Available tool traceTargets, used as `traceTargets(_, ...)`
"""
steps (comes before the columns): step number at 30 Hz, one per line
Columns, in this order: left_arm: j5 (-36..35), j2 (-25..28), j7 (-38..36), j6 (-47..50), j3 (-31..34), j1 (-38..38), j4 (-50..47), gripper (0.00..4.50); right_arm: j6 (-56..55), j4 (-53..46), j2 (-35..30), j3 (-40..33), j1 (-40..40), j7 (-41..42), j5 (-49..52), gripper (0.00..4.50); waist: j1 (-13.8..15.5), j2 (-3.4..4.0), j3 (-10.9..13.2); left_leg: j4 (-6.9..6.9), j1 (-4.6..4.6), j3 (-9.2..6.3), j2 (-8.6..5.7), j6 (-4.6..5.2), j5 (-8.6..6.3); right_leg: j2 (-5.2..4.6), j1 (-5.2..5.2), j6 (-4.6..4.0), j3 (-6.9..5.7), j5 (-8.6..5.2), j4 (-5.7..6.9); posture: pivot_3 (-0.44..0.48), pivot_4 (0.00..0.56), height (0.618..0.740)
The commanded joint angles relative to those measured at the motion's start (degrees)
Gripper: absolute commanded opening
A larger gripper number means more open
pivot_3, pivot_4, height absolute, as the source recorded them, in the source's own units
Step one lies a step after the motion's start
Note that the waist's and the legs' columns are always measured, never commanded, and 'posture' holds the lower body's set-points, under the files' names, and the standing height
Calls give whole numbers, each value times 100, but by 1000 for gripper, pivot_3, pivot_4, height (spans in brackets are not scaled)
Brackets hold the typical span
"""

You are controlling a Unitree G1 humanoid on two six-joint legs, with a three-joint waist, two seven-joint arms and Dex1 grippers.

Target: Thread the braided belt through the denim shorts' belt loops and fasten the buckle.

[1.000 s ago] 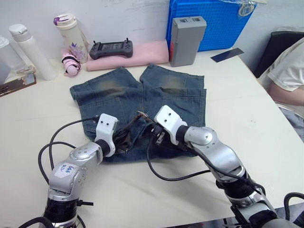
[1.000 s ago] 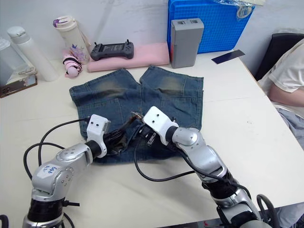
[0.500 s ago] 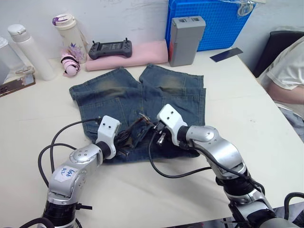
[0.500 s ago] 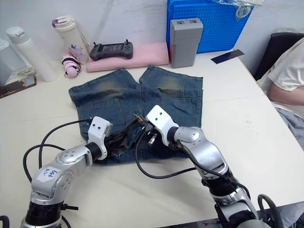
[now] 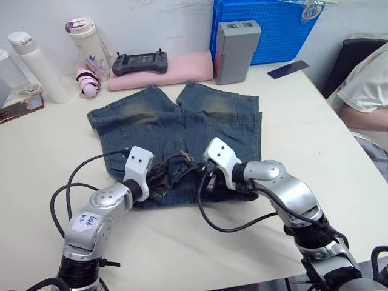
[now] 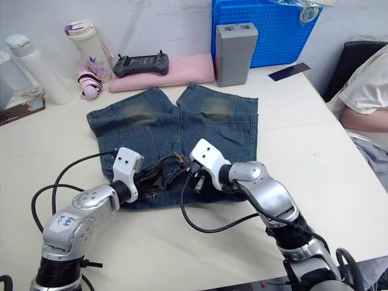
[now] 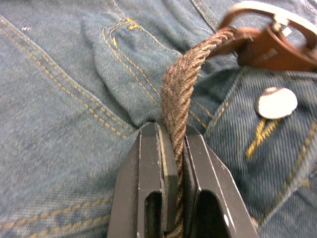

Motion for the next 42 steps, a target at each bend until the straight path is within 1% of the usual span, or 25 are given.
traceTargets(1, -178, -143, -336, -276, -253, -133, -221, 0, -247, -17, 236, 114, -112, 196, 295, 20, 0, 0, 0, 0, 0, 0, 0, 0, 0, 0, 0, 0, 0, 0, 0, 0, 150, 709)
traceTargets(4, -210, 7, -487, -263, -82, 80, -305, 0, -111, 490, 588, -394, -249, -324, 209, 20, -29, 0, 0, 0, 0, 0, 1, 0, 0, 0, 0, 0, 0, 0, 0, 0, 150, 709)
traceTargets(9, -296, 225, -644, -170, 301, 386, -364, 0, -89, 703, 670, -785, -308, -544, 226, 20, -73, 0, 0, -1, 0, 0, 3, -1, 1, 1, -2, 0, 0, 0, 1, 0, 150, 709)
traceTargets(11, -391, 172, -599, -78, 454, 400, -344, 0, -63, 658, 658, -809, -286, -572, 275, 20, -70, 0, 0, -1, 0, 0, 2, -1, 1, 1, -2, 0, 0, 0, 1, 0, 150, 709)
traceTargets(14, -676, -104, -480, 99, 703, 367, -328, 0, 54, 546, 682, -832, -241, -619, 377, 20, -68, 0, 0, 0, -1, 0, 1, -1, 0, 0, -1, 0, 0, 0, 1, 0, 150, 709)
traceTargets(18, -586, -76, -484, 112, 560, 485, -387, 0, 231, 426, 811, -966, -207, -775, 548, 20, -74, 0, 0, 0, -2, 0, 3, -1, 0, 1, -3, 0, 0, 0, 2, 0, 150, 709)
traceTargets(24, -440, 34, -473, -10, 345, 622, -520, 0, 385, 358, 840, -1090, -201, -953, 684, 20, -75, 0, 0, 0, -2, 0, 3, -1, 0, 1, -3, 0, 0, 0, 2, 0, 150, 709)
traceTargets(36, -400, -33, -192, 7, 456, 908, -627, 0, 408, 444, 854, -1214, -274, -1232, 868, 20, -75, 0, 0, 0, -2, 1, 2, -1, 0, 1, -3, 0, 1, 0, 2, 0, 150, 709)
traceTargets(42, -406, -24, -107, 7, 486, 706, -510, 0, 344, 276, 669, -954, -267, -1163, 825, 20, -71, 0, 0, -1, -2, 1, 2, -1, 0, 1, -3, 0, 1, 0, 2, 0, 150, 709)
